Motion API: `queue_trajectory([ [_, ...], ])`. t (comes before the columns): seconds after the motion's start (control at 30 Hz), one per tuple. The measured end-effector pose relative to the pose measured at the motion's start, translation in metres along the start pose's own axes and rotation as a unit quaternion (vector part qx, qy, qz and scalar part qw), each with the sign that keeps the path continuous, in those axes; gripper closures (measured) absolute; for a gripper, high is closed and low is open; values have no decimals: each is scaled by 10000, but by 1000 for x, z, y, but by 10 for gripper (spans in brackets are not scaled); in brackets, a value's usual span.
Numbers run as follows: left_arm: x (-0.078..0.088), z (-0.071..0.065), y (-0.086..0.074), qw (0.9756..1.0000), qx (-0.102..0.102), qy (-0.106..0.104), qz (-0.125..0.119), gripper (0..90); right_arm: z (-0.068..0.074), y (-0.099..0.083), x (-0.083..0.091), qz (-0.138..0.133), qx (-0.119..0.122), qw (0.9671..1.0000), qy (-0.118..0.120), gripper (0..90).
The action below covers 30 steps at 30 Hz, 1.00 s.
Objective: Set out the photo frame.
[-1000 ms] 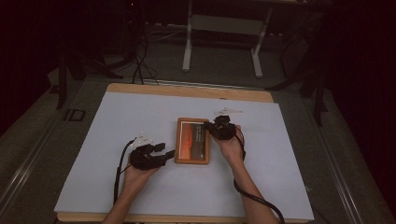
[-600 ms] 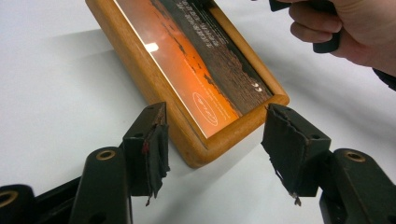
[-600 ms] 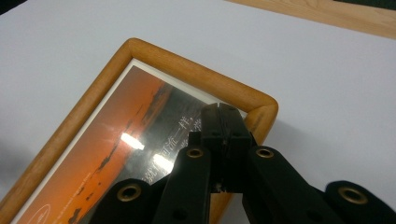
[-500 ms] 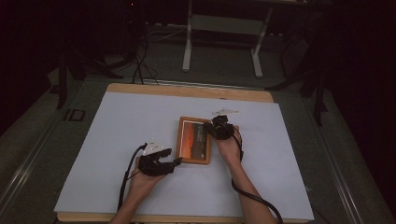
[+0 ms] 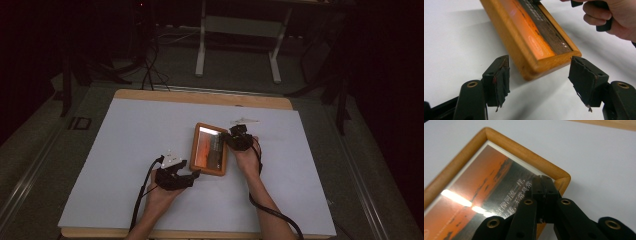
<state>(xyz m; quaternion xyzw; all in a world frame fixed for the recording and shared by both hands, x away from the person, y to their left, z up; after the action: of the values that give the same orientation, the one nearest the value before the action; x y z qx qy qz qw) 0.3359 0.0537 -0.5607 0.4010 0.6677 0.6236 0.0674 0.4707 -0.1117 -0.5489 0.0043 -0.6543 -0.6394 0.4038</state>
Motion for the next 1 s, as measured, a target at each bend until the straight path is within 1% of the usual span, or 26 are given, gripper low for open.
queue_trajectory([
  [0.03, -1, 0, 1, 10000, 42, 53, -25, 336, -1, -1, 0, 16, -10, 10000, -23, 900],
  [0.13, -3, -1, 1, 9999, 117, 91, -40, 347, -4, -4, -1, 49, -47, 10000, -46, 900],
  [0.23, -6, -3, 2, 9997, 221, 89, -45, 352, -7, -7, -1, 69, -79, 9999, -70, 900],
  [0.27, -6, -3, 2, 9997, 221, 89, -45, 353, -7, -7, -1, 69, -79, 9999, -70, 900],
  [0.3, -9, -6, 2, 9996, 285, 63, -27, 355, -8, -9, -1, 84, -112, 9999, -88, 900],
  [0.4, -12, -8, 2, 9995, 300, 50, -1, 365, -10, -11, -1, 100, -120, 9998, -104, 900],
  [0.43, -16, -12, 2, 9992, 394, 18, -11, 367, -12, -14, -2, 150, -152, 9997, -124, 900],
  [0.47, -18, -14, 4, 9991, 429, 25, -32, 369, -12, -15, -2, 116, -210, 9997, -72, 900],
  [0.53, -20, -16, 5, 9990, 455, 25, -42, 379, -12, -15, -2, 120, -199, 9997, -87, 900],
  [0.57, -24, -19, 8, 9984, 560, -13, -59, 380, -12, -14, -2, 113, -195, 9997, -97, 900],
  [0.67, -28, -23, 10, 9980, 619, 7, -85, 392, -12, -15, -2, 119, -218, 9997, -88, 900],
  [0.7, -32, -27, 13, 9974, 703, 8, -124, 405, -12, -15, -2, 116, -215, 9997, -83, 900],
  [0.73, -35, -28, 13, 9970, 766, 57, -116, 404, -12, -15, -1, 118, -223, 9996, -84, 900],
  [0.8, -39, -29, 13, 9963, 845, 112, -95, 408, -12, -15, -1, 110, -240, 9996, -66, 900],
  [0.87, -43, -29, 12, 9954, 952, 98, -99, 449, -12, -15, -1, 103, -249, 9996, -52, 900],
  [0.9, -44, -29, 12, 9948, 1006, 87, -125, 452, -12, -15, -1, 98, -257, 9996, -49, 900],
  [0.93, -44, -29, 12, 9948, 1006, 87, -125, 459, -12, -15, -1, 98, -257, 9996, -49, 900],
  [0.97, -44, -29, 13, 9934, 1129, 71, -171, 466, -12, -16, -1, 100, -252, 9996, -43, 900],
  [1.0, -44, -29, 13, 9934, 1129, 71, -171, 475, -12, -16, 0, 103, -243, 9996, -35, 900],
])
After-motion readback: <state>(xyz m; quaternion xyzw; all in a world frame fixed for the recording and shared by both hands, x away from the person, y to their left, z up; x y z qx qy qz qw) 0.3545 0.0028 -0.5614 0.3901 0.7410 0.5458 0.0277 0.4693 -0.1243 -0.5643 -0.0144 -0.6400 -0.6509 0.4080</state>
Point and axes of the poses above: each handheld gripper's, and its own axes: x roughly backward along the jaws, y roughly out of its top, z roughly to its left, the point moved 7 cm from there along -x, roughly forward along the jaws, and after that the axes turned 7 degrees about -z, right-handed, at the moved point
